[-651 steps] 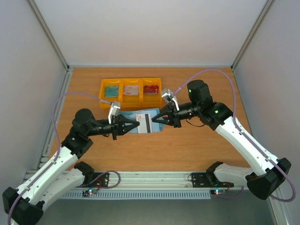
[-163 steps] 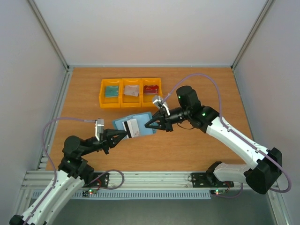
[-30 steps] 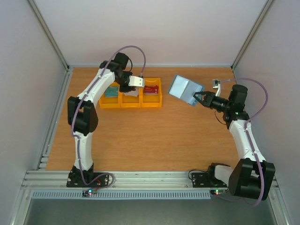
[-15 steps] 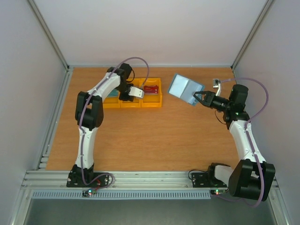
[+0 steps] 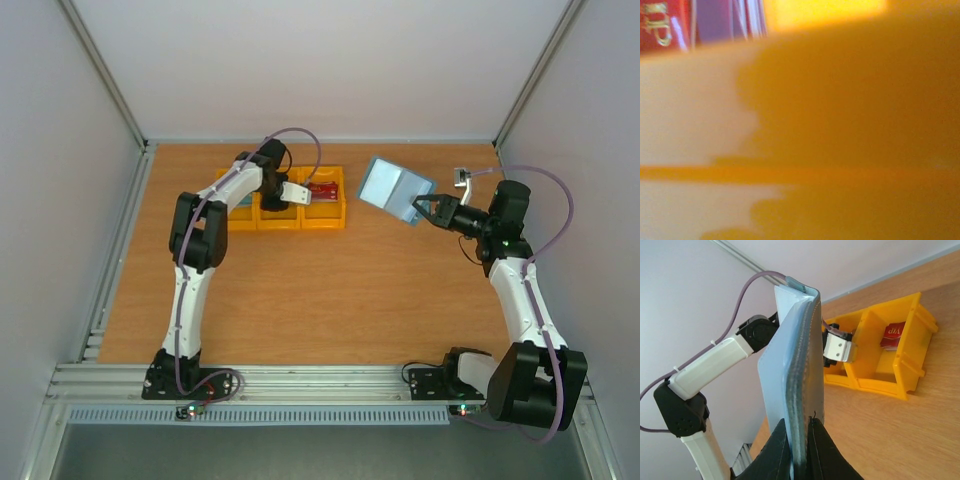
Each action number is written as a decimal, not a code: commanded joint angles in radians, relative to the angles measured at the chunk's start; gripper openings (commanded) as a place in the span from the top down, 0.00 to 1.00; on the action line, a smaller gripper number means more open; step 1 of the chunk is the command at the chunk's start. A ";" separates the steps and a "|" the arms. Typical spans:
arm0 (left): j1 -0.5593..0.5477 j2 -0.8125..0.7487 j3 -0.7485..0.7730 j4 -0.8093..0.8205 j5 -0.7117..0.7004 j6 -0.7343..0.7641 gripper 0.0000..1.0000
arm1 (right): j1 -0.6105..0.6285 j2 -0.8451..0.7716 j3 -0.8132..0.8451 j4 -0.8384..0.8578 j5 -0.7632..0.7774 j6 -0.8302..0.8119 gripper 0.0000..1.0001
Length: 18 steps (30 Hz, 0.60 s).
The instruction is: Take the credit cards out of the card holder
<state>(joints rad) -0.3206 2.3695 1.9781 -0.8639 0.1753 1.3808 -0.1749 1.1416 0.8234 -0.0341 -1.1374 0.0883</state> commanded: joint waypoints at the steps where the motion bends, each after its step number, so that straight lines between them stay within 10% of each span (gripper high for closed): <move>1: 0.004 0.022 -0.005 0.168 -0.048 -0.089 0.88 | -0.005 -0.017 -0.008 0.031 -0.027 0.004 0.99; 12: 0.025 -0.113 -0.080 0.035 0.115 -0.078 0.84 | -0.005 -0.022 -0.009 0.079 -0.054 0.023 0.99; 18: 0.034 -0.284 -0.147 -0.066 0.204 -0.133 0.64 | 0.016 -0.037 -0.026 0.209 -0.108 0.112 0.99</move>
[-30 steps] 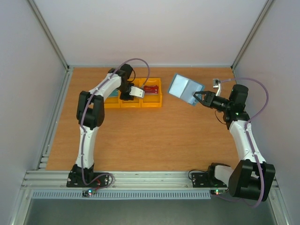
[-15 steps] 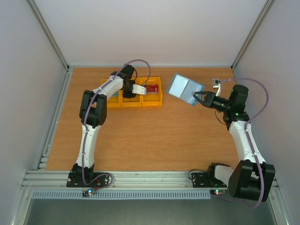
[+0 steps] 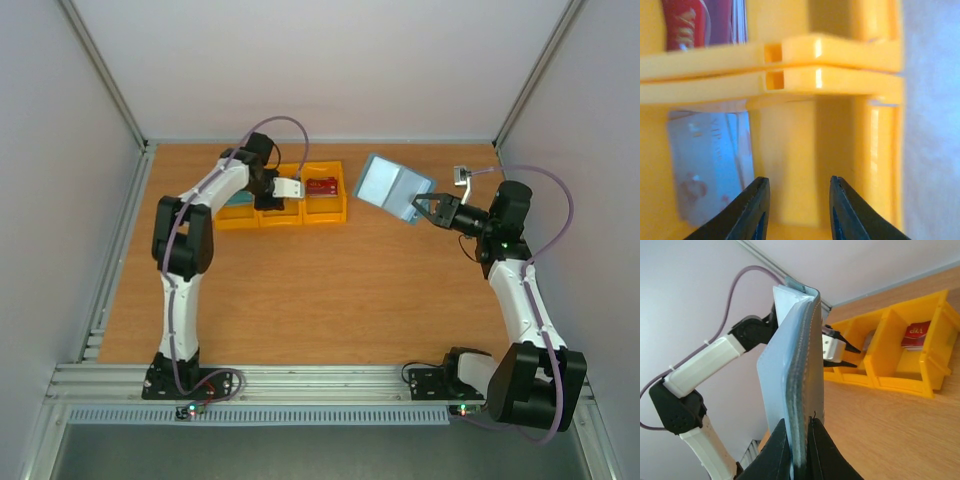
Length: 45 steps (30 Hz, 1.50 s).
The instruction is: Take the credit cards out of the card holder
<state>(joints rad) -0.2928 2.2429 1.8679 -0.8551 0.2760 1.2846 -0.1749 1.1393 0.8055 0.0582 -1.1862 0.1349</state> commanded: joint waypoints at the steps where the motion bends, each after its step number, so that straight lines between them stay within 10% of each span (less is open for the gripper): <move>1: 0.007 -0.193 -0.053 -0.085 0.121 -0.057 0.60 | 0.030 -0.039 -0.003 0.115 -0.062 0.063 0.99; 11: 0.009 -0.564 -0.189 -0.272 0.369 -0.268 0.34 | 0.338 -0.096 0.214 -0.399 -0.058 -0.367 0.99; 18: 0.007 -0.868 -0.389 -0.487 0.916 -0.315 0.01 | 0.443 -0.114 0.262 -0.500 0.015 -0.439 0.99; 22: -0.015 -1.148 -0.662 -0.118 1.061 -0.610 0.01 | 0.510 -0.098 0.273 -0.500 0.034 -0.441 0.99; 26: -0.064 -1.424 -1.005 0.658 0.769 -1.298 0.01 | 0.582 -0.087 0.287 -0.506 0.031 -0.472 0.99; 33: -0.089 -1.501 -1.056 0.630 0.659 -1.423 0.09 | 0.653 -0.040 0.291 -0.381 -0.158 -0.445 0.99; 45: -0.155 -1.597 -1.230 0.947 0.682 -1.521 0.22 | 0.783 0.068 0.367 -0.429 -0.042 -0.484 0.99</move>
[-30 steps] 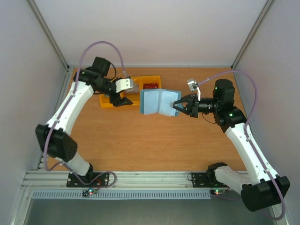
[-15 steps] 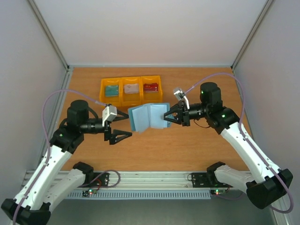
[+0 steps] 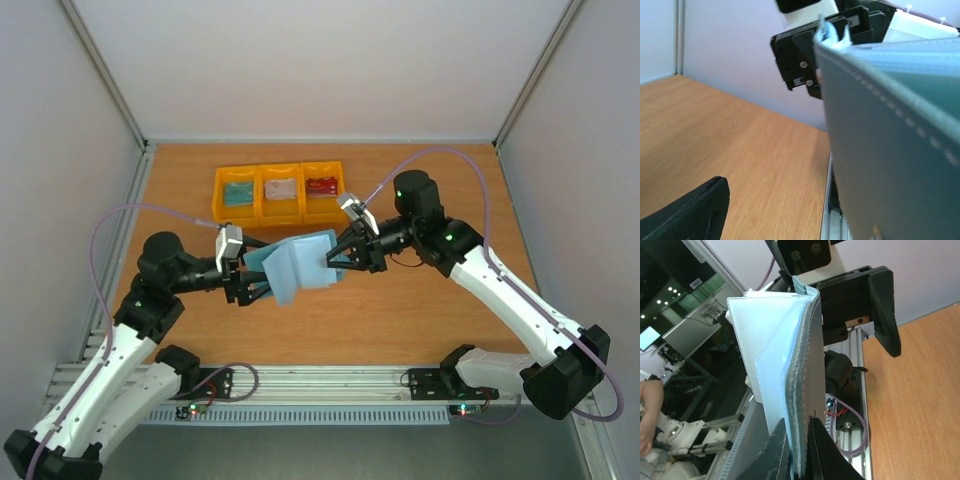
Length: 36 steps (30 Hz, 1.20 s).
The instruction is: Take the credit cards out of the card holder
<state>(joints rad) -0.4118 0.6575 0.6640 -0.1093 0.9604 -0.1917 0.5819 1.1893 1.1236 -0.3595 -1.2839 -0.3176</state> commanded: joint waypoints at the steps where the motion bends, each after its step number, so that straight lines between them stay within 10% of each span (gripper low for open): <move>1: -0.055 -0.012 -0.030 0.223 -0.018 -0.046 0.21 | 0.026 0.023 0.045 0.001 0.104 -0.016 0.99; 12: -0.127 -0.019 -0.072 0.229 -0.149 -0.036 0.18 | 0.081 0.066 0.064 0.018 0.375 0.000 0.99; 21: -0.127 0.009 -0.079 0.174 -0.310 -0.023 0.17 | 0.237 0.088 0.170 -0.193 0.904 -0.095 0.99; 28: -0.127 0.019 -0.083 0.149 -0.367 -0.037 0.46 | 0.298 0.096 0.209 -0.272 1.044 -0.126 0.99; 31: -0.127 0.020 -0.084 0.134 -0.375 -0.044 0.74 | 0.300 0.090 0.203 -0.275 0.978 -0.153 0.98; 33: -0.127 0.015 -0.080 0.115 -0.401 -0.046 0.97 | 0.300 0.071 0.195 -0.282 0.907 -0.187 0.92; 36: -0.125 0.007 -0.077 0.065 -0.414 -0.033 1.00 | 0.298 0.005 0.168 -0.303 0.794 -0.257 0.71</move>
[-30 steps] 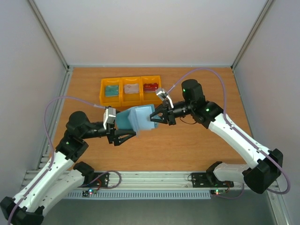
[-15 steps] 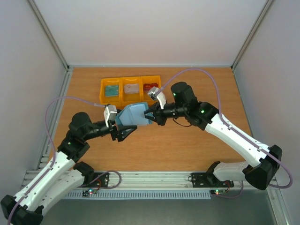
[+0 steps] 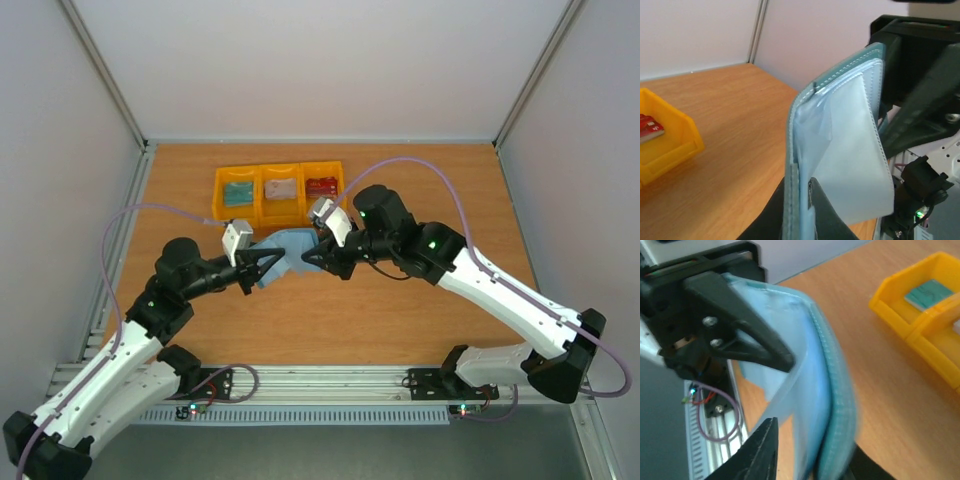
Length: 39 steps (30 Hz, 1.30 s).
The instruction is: Take the credit cards out of the card holder
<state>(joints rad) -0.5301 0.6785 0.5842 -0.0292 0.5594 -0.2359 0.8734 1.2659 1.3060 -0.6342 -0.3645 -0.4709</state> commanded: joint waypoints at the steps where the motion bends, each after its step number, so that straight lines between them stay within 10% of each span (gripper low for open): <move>1: -0.007 -0.016 0.001 -0.010 0.001 0.019 1.00 | 0.001 -0.099 -0.027 -0.037 -0.173 -0.142 0.64; 13: -0.002 0.001 -0.035 0.243 0.294 -0.059 1.00 | -0.076 -0.159 -0.071 -0.055 -0.216 -0.106 0.59; 24: -0.002 -0.004 -0.040 0.190 0.276 -0.022 1.00 | -0.076 -0.207 -0.098 -0.049 -0.357 -0.124 0.96; 29: -0.002 0.005 -0.057 0.195 0.269 0.025 1.00 | -0.076 -0.201 -0.070 -0.133 -0.460 -0.156 0.68; 32: -0.002 0.003 -0.058 0.222 0.314 0.030 1.00 | -0.076 -0.192 -0.045 -0.201 -0.515 -0.199 0.68; 39: -0.004 0.006 -0.048 0.238 0.366 0.059 1.00 | -0.077 -0.180 -0.050 -0.112 -0.364 -0.122 0.92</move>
<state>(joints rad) -0.5343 0.6834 0.5343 0.1291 0.8753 -0.2134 0.7994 1.0813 1.2369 -0.8009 -0.8093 -0.6418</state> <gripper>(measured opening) 0.053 0.121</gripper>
